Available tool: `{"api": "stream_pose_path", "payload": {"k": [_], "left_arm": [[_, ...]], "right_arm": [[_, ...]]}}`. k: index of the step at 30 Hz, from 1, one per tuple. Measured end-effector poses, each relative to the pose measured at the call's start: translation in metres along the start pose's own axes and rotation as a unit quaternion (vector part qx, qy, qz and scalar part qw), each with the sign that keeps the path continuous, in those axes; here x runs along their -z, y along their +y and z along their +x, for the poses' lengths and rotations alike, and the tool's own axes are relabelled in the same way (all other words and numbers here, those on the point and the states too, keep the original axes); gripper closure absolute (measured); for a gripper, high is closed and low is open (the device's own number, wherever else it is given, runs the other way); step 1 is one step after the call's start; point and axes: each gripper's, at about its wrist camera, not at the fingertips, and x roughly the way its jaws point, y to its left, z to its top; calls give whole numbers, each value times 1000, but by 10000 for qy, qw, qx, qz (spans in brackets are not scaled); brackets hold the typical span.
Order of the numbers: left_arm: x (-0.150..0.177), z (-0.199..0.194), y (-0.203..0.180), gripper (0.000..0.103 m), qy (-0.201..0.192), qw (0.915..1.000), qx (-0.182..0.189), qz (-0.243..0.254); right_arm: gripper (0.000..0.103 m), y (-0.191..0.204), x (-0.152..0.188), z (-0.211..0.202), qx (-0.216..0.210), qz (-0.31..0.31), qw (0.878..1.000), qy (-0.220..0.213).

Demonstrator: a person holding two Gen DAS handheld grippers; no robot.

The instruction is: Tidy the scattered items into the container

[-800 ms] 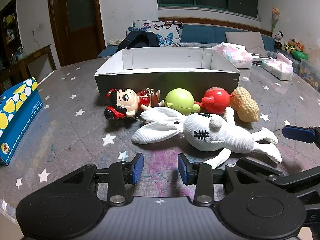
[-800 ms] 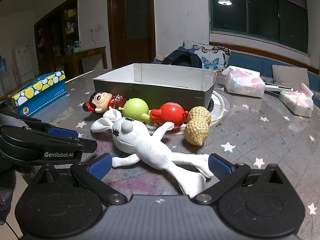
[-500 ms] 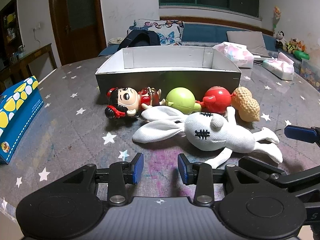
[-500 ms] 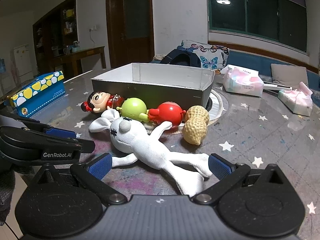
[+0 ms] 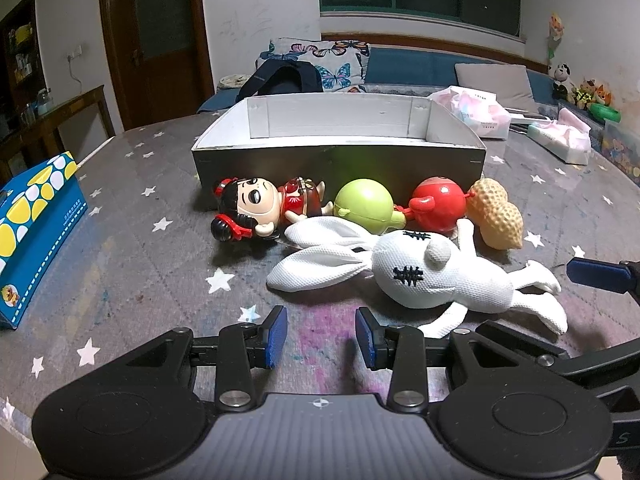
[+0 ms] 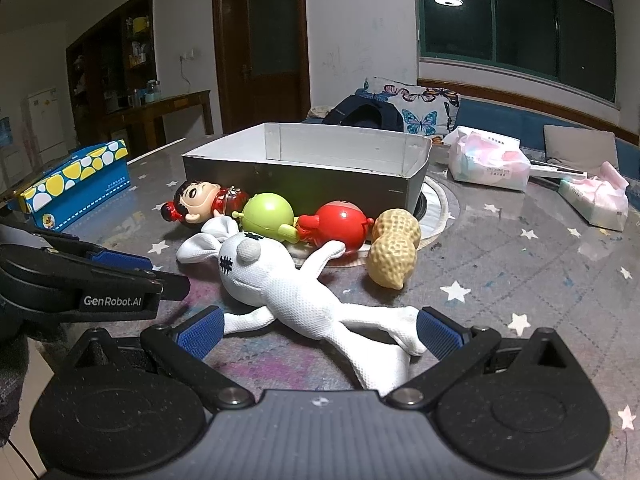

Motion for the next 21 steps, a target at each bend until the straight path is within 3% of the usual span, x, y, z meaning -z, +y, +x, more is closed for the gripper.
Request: {"api": "stream_pose_path", "payload": {"k": [21], "left_arm": [[-6, 4, 3, 63, 23, 10000, 35, -13]], "right_arm": [[0, 0, -4, 8, -88, -17, 10000, 12]]}}
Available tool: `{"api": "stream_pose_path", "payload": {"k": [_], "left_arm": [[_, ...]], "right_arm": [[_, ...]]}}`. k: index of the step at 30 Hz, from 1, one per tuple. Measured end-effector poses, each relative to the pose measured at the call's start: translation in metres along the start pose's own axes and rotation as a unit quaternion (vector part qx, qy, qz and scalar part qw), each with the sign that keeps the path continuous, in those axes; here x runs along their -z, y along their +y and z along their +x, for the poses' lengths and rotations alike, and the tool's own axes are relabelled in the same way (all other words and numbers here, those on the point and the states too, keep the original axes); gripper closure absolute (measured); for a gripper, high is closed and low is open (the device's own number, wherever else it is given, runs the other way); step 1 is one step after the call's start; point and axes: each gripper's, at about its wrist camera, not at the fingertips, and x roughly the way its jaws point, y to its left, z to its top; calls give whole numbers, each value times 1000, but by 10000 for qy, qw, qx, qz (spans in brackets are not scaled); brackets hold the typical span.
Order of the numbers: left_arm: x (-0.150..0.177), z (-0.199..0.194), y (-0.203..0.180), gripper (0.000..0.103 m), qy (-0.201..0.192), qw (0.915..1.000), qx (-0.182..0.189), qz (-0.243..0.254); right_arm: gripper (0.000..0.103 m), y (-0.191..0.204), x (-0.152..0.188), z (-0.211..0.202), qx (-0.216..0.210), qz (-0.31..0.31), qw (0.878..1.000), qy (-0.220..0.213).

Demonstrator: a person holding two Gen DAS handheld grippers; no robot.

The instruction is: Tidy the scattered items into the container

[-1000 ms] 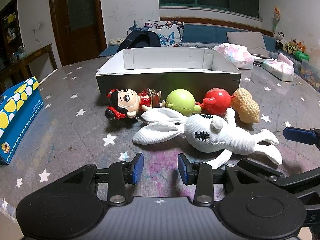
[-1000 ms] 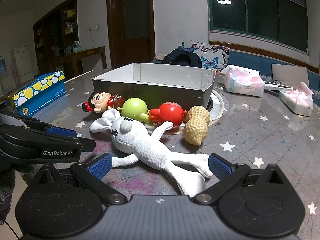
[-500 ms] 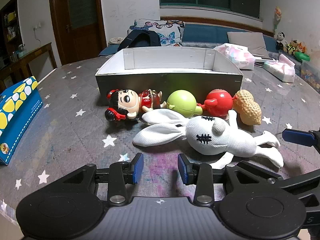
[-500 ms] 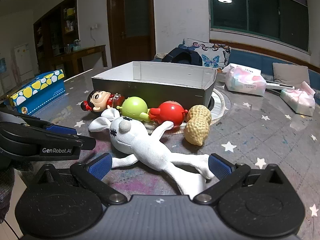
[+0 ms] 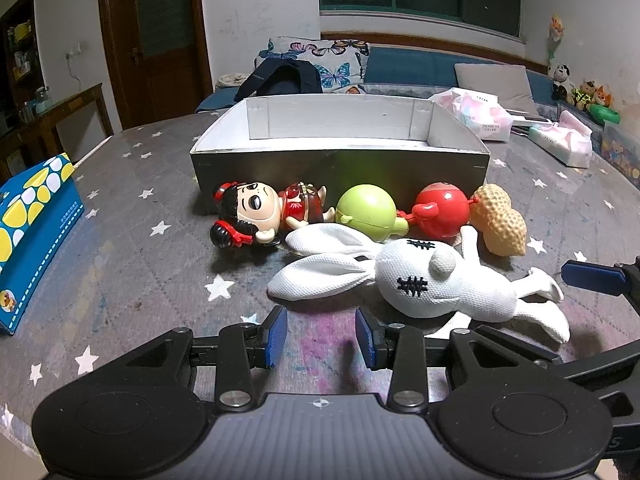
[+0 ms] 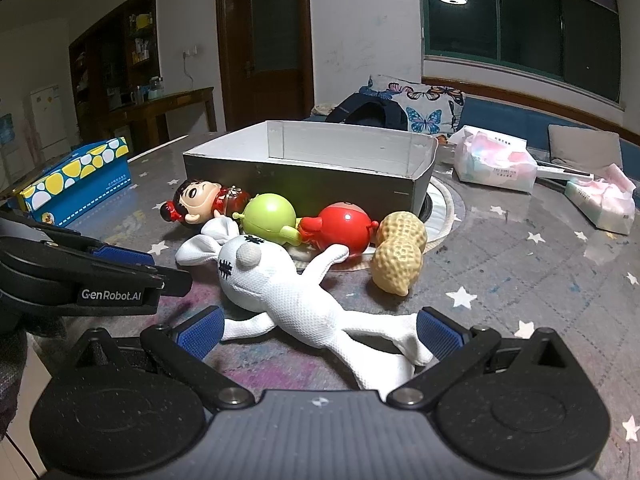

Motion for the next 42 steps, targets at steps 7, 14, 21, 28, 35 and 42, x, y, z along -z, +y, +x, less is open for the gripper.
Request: {"api": "stream_pose_path", "payload": {"k": [7, 14, 21, 28, 35, 42], "left_arm": [[-1, 3, 1, 63, 23, 10000, 6, -5], [-3, 4, 1, 63, 32, 10000, 37, 10], [-6, 7, 2, 63, 38, 9999, 109, 39], [-7, 6, 6, 63, 29, 9997, 236, 93], [-10, 2, 10, 63, -74, 9985, 503, 215], [-19, -8, 13, 63, -418, 9955, 562, 641]], "right_arm": [[0, 0, -1, 4, -57, -54, 10000, -3], [0, 0, -3, 9, -99, -56, 9999, 39], [3, 2, -4, 15, -147, -166, 9997, 99], [8, 4, -6, 21, -189, -345, 9990, 206], [15, 5, -10, 26, -259, -588, 9976, 260], [26, 4, -16, 34, -442, -848, 9947, 380]]}}
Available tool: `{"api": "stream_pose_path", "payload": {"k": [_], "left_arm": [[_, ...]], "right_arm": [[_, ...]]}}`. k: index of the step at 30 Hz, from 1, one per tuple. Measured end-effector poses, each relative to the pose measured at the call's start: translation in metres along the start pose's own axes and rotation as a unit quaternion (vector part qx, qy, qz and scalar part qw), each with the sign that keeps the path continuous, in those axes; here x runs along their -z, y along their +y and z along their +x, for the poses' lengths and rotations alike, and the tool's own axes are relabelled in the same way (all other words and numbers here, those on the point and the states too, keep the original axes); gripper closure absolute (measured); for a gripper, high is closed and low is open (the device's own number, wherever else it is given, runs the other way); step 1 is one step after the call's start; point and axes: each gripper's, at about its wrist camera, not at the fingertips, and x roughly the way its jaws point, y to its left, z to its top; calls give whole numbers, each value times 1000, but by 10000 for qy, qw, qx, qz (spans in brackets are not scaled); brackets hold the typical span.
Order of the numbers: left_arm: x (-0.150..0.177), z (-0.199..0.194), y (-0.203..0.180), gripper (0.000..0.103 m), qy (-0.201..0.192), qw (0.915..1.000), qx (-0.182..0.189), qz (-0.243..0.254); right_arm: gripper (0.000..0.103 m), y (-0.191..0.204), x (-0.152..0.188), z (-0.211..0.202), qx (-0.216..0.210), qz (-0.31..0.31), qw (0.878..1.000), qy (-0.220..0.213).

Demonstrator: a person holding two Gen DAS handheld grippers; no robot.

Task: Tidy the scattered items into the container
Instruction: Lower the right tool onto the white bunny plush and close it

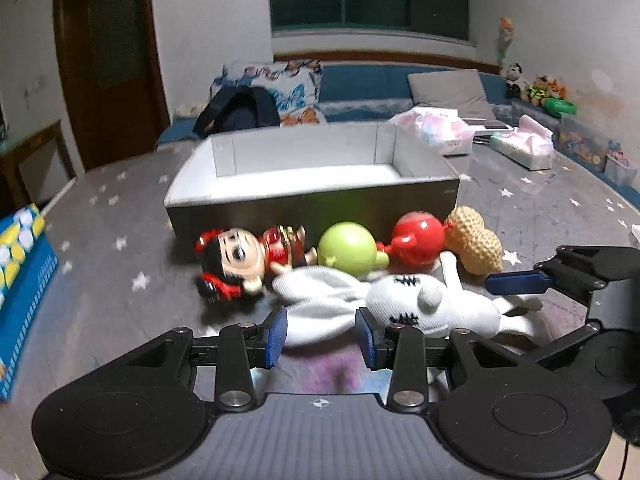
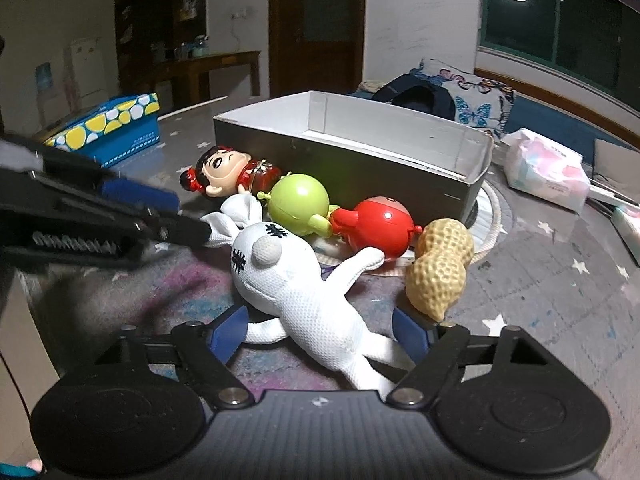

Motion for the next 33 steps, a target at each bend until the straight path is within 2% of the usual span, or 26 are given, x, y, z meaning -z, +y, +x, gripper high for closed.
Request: {"api": "stream_pose_path", "payload": {"k": [3, 7, 10, 16, 18, 20, 22, 25, 29, 33], "left_arm": [[-4, 1, 0, 63, -98, 9994, 82, 334], [-4, 10, 0, 63, -63, 9959, 442, 788], [-2, 16, -1, 63, -19, 9920, 564, 1126], [6, 31, 0, 63, 234, 9870, 663, 1444], [9, 36, 1, 67, 287, 9867, 640, 1465], [10, 40, 2, 76, 292, 9875, 663, 1403], [11, 39, 3, 88, 240, 9884, 768, 1285], [8, 33, 6, 95, 118, 9899, 826, 1149], [-7, 11, 15, 97, -208, 9905, 1080, 829], [-26, -4, 19, 97, -586, 9891, 1141, 727]], "right_arm": [[33, -3, -2, 2, -168, 17, 9998, 57], [38, -5, -5, 5, -285, -63, 9995, 123], [39, -5, -5, 5, -338, -154, 9992, 156], [40, -5, -5, 5, -350, -260, 9988, 230], [41, -6, -5, 5, -335, -268, 9988, 225], [44, -5, -4, 5, -341, -271, 9988, 224], [55, -4, -5, 5, -374, -277, 9987, 227], [65, -3, -7, 2, -404, -271, 9986, 215], [69, -2, -14, -10, -464, -339, 9983, 125], [71, -5, -32, -25, -509, -405, 9978, -83]]}}
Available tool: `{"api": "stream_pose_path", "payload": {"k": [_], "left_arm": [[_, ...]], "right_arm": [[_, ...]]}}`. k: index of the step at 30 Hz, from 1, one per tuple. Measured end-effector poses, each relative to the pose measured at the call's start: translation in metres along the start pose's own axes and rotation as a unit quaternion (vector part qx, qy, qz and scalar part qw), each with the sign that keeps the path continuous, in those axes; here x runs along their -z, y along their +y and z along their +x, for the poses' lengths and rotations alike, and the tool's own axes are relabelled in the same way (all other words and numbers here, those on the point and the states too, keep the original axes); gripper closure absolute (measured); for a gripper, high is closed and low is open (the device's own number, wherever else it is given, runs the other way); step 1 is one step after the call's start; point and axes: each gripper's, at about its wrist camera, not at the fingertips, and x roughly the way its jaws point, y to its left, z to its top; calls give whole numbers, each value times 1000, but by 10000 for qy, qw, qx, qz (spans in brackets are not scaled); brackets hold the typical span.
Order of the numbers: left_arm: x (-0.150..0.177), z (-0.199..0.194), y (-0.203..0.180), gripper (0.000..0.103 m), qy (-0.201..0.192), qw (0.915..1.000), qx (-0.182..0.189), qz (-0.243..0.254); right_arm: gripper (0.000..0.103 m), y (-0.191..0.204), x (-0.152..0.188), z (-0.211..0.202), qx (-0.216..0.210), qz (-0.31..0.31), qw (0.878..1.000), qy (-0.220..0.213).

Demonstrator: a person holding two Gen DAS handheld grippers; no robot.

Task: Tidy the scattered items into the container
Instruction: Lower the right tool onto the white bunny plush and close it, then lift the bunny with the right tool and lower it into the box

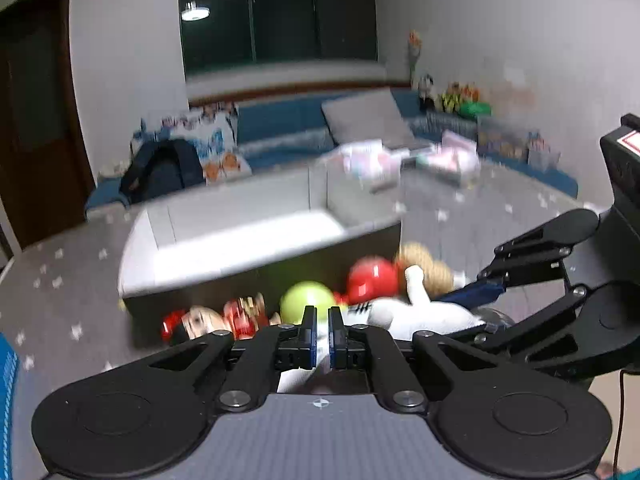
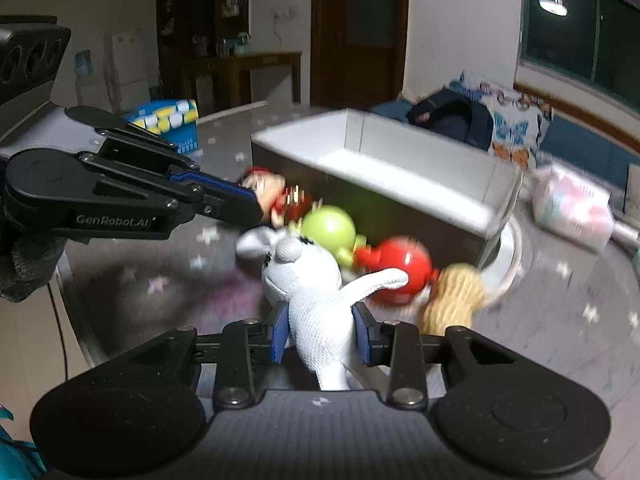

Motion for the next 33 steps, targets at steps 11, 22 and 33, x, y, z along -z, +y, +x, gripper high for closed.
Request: {"api": "stream_pose_path", "payload": {"k": [11, 22, 33], "left_arm": [[9, -3, 7, 89, 29, 9999, 79, 96], [27, 21, -10, 81, 357, 9950, -380, 846], [-8, 1, 11, 96, -267, 9992, -266, 128]], "right_arm": [[72, -4, -18, -17, -106, -166, 9996, -225], [73, 0, -13, -25, -226, -198, 9993, -224], [73, -2, -36, -43, -101, -489, 9972, -562]]}}
